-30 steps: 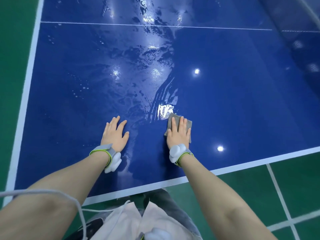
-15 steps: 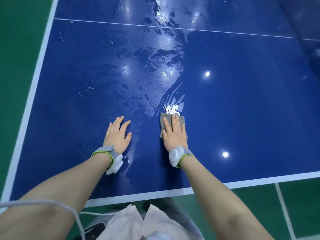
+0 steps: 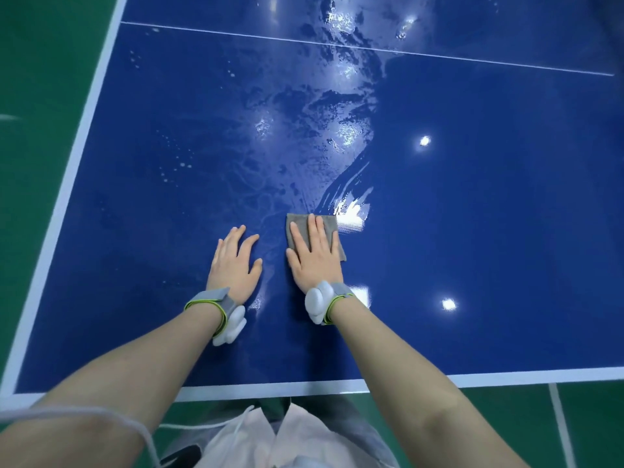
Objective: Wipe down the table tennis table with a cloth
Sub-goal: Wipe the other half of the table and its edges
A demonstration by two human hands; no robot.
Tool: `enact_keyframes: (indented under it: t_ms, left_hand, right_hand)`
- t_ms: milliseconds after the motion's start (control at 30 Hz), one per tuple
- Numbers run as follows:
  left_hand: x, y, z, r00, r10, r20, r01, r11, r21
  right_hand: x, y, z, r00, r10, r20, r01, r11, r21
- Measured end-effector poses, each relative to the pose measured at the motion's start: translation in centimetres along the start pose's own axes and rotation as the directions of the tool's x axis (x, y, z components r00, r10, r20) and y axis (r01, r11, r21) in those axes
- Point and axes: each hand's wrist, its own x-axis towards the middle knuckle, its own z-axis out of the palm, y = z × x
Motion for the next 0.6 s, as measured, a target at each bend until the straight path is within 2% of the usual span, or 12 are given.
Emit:
enact_keyframes:
  t_ms: [100, 167, 267, 400, 467, 600]
  left_hand:
    - [0.0, 0.5, 0.1, 0.999, -0.012, -0.047, 0.012, 1.000, 0.000]
    - [0.1, 0.9, 0.2, 0.998, -0.020, -0.058, 0.021, 1.000, 0.005]
    - [0.4, 1.0, 0.3, 0.998, -0.030, -0.055, 0.030, 1.000, 0.009]
    - [0.6, 1.0, 0.6, 0.997, -0.044, -0.062, 0.044, 0.999, 0.006]
    - [1.1, 1.5, 0.9, 0.997, -0.052, -0.064, 0.052, 0.999, 0.001]
    - [2.0, 2.0, 1.3, 0.996, -0.059, -0.074, 0.059, 0.998, 0.001]
  right_hand:
    - [0.3, 2.1, -0.5, 0.999, -0.046, 0.000, 0.046, 0.998, -0.047]
    - [0.9, 4.4, -1.2, 0.997, 0.071, -0.020, -0.071, 0.997, -0.041]
    - [2.0, 7.1, -2.4, 0.956, 0.287, -0.061, -0.287, 0.958, 0.008]
    - [3.7, 6.0, -3.0, 0.889, 0.457, -0.024, -0.454, 0.888, 0.075]
    - [4.5, 4.1, -2.9, 0.910, 0.414, -0.022, -0.412, 0.908, 0.075]
    - [4.7, 0.7, -2.2, 0.992, 0.122, 0.008, -0.122, 0.993, 0.002]
